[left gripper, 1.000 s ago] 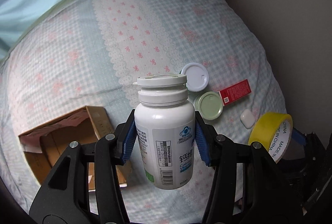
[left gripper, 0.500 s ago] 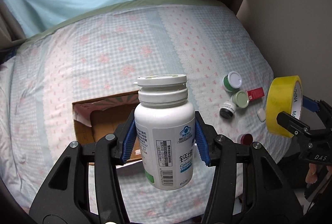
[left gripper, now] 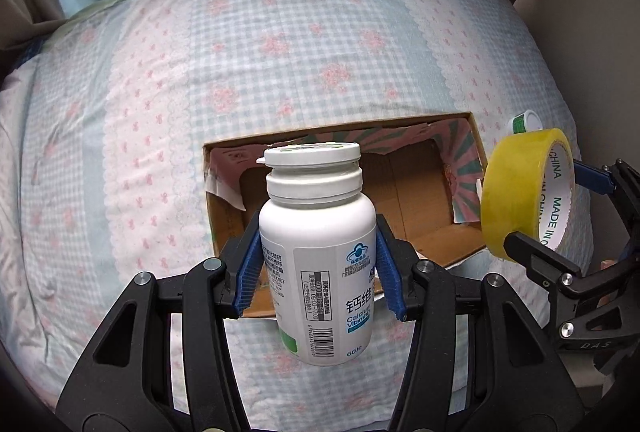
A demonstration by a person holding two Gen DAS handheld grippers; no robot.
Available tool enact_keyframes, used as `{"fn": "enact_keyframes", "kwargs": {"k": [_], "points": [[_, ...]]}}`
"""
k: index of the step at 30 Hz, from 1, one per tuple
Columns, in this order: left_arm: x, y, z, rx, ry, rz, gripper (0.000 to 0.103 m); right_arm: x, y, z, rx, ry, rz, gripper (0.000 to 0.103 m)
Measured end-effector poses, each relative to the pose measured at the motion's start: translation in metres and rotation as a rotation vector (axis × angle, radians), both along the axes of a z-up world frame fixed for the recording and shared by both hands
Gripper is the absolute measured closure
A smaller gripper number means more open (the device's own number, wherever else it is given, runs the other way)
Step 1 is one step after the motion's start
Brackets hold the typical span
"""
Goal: Organize rigid objects
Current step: 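Carry the pill bottle with the left gripper while the right gripper carries the tape into the box, then open both grippers to release the bottle and tape inside the box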
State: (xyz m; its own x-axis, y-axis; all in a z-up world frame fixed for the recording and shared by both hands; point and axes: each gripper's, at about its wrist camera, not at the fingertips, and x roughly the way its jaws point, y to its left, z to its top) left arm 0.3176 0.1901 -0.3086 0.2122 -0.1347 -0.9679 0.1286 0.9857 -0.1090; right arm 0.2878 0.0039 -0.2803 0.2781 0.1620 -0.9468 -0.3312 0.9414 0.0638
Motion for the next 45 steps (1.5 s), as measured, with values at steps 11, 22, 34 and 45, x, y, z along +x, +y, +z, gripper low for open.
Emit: {"fn": "enact_keyframes", "kwargs": {"k": [11,22,34,45], "points": [[0.043,-0.005,-0.111,0.022,0.145,-0.003,0.056,0.039,0.030,-0.117,-0.063,0.139,0.103,0.007],[0.054,-0.012,-0.148,0.028,0.195,-0.034,0.051,0.046,0.041,-0.157,-0.093,0.152,0.197,0.007],[0.050,0.003,-0.107,0.074,0.102,0.016,0.000,0.030,0.040,-0.143,-0.143,0.121,0.196,0.000],[0.019,0.007,-0.045,0.104,0.005,0.020,0.000,0.006,0.023,-0.086,-0.118,0.080,0.115,0.000]]}}
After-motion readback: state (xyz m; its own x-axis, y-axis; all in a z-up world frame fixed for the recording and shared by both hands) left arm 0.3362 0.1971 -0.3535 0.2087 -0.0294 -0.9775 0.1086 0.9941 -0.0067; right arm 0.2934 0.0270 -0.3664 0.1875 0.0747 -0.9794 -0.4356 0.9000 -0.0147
